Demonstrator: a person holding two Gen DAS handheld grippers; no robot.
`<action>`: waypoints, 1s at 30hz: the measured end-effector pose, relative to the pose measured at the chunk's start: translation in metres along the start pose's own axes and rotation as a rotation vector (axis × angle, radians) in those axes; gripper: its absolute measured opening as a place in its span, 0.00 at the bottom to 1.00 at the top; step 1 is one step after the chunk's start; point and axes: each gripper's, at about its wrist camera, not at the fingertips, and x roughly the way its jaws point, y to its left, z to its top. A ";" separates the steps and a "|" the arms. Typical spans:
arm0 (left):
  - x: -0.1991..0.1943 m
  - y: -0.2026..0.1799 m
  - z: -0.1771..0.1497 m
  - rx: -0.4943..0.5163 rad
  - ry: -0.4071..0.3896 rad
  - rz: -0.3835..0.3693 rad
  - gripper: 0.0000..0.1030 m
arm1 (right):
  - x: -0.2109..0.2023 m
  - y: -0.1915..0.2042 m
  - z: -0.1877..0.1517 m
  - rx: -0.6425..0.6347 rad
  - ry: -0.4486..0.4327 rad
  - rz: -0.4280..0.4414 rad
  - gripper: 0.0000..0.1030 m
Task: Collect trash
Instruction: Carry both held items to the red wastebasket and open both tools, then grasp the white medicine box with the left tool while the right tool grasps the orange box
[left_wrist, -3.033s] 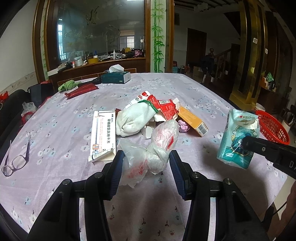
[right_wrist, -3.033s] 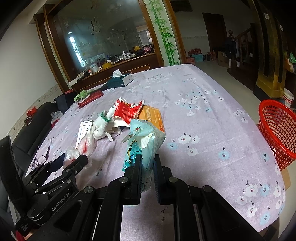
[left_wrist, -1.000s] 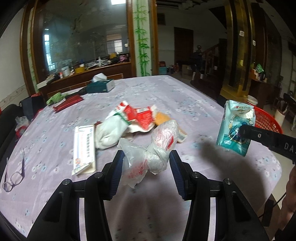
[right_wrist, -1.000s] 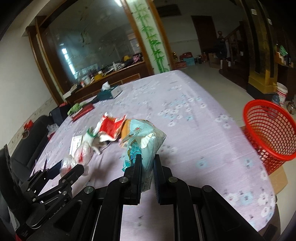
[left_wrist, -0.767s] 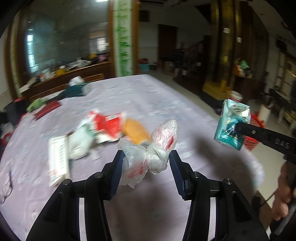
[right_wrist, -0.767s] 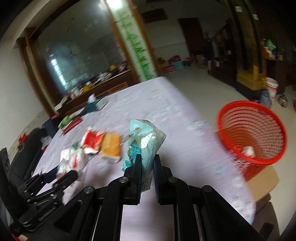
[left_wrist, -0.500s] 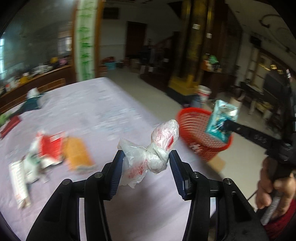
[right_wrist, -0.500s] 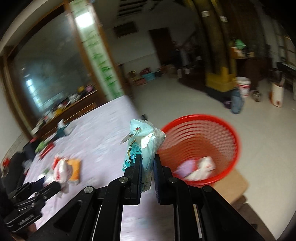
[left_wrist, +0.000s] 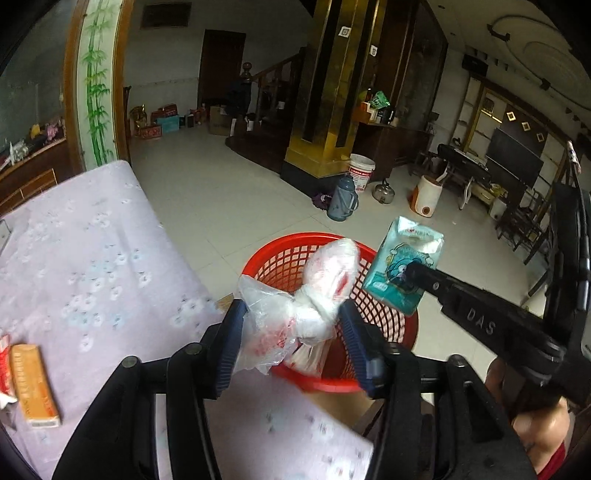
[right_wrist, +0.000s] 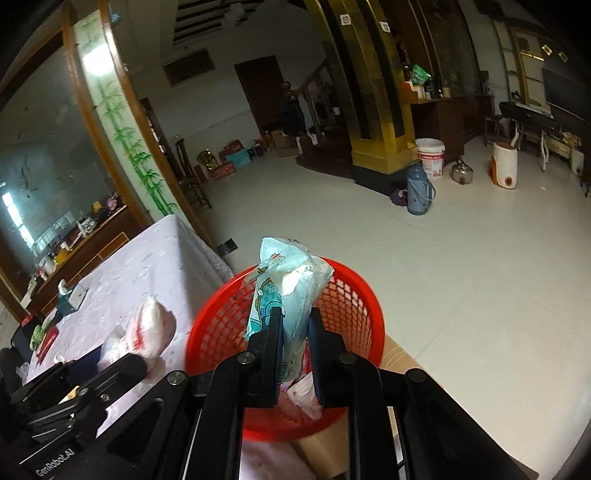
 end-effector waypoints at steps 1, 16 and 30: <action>0.005 0.001 0.001 -0.014 0.012 -0.008 0.65 | 0.006 -0.003 0.002 0.003 0.011 -0.007 0.31; -0.081 0.064 -0.052 -0.108 -0.042 0.123 0.65 | -0.023 0.035 -0.033 -0.019 0.021 0.122 0.36; -0.205 0.179 -0.134 -0.287 -0.099 0.374 0.66 | -0.009 0.172 -0.105 -0.275 0.202 0.321 0.35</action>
